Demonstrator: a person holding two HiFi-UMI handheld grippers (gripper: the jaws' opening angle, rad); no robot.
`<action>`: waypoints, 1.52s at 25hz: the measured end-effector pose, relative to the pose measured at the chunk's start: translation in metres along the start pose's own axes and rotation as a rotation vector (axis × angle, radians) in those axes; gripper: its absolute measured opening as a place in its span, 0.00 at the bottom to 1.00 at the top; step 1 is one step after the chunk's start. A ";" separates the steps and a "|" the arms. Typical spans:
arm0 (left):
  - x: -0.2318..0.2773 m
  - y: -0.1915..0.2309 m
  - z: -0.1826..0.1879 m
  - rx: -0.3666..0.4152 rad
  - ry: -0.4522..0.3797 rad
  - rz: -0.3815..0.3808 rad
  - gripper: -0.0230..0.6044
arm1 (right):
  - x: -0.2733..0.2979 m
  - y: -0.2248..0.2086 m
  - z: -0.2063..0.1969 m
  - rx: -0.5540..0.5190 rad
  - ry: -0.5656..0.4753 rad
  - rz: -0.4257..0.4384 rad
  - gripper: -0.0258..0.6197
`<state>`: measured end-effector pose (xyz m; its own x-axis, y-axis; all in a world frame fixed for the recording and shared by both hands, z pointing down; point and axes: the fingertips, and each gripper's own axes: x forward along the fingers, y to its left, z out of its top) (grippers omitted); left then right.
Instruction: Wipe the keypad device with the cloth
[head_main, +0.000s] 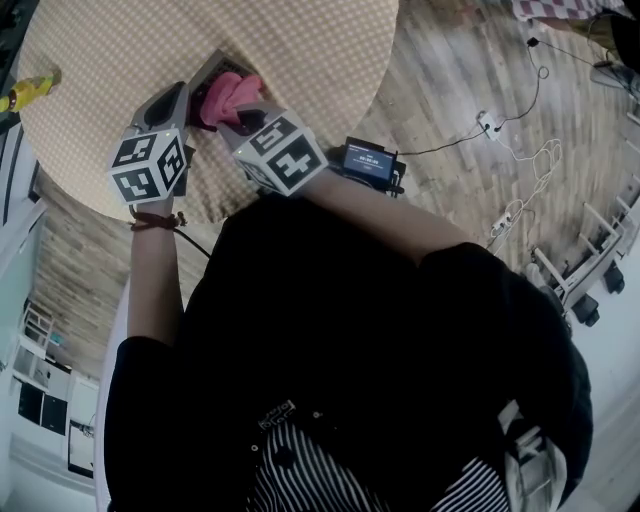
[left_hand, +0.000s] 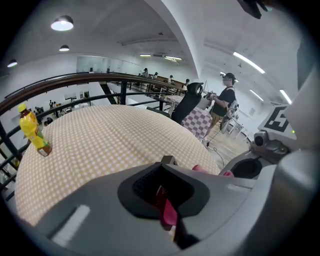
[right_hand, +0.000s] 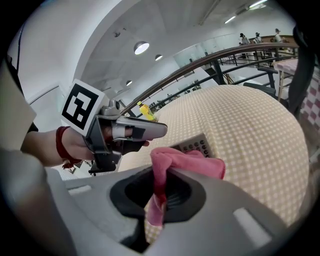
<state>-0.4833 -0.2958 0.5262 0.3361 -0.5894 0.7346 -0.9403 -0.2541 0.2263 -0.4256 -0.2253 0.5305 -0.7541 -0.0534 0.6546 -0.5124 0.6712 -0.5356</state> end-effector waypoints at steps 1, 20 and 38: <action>0.002 0.001 -0.002 -0.001 0.007 0.001 0.04 | 0.001 -0.002 -0.001 0.001 0.004 -0.002 0.09; 0.032 0.006 -0.023 -0.024 0.071 -0.029 0.04 | 0.039 0.000 0.013 0.002 -0.025 0.041 0.09; 0.030 -0.008 -0.025 0.027 0.068 -0.056 0.04 | 0.072 -0.018 -0.026 -0.033 0.032 0.012 0.09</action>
<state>-0.4666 -0.2919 0.5627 0.3833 -0.5203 0.7631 -0.9179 -0.3066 0.2520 -0.4602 -0.2223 0.6013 -0.7467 -0.0220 0.6648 -0.4891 0.6955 -0.5263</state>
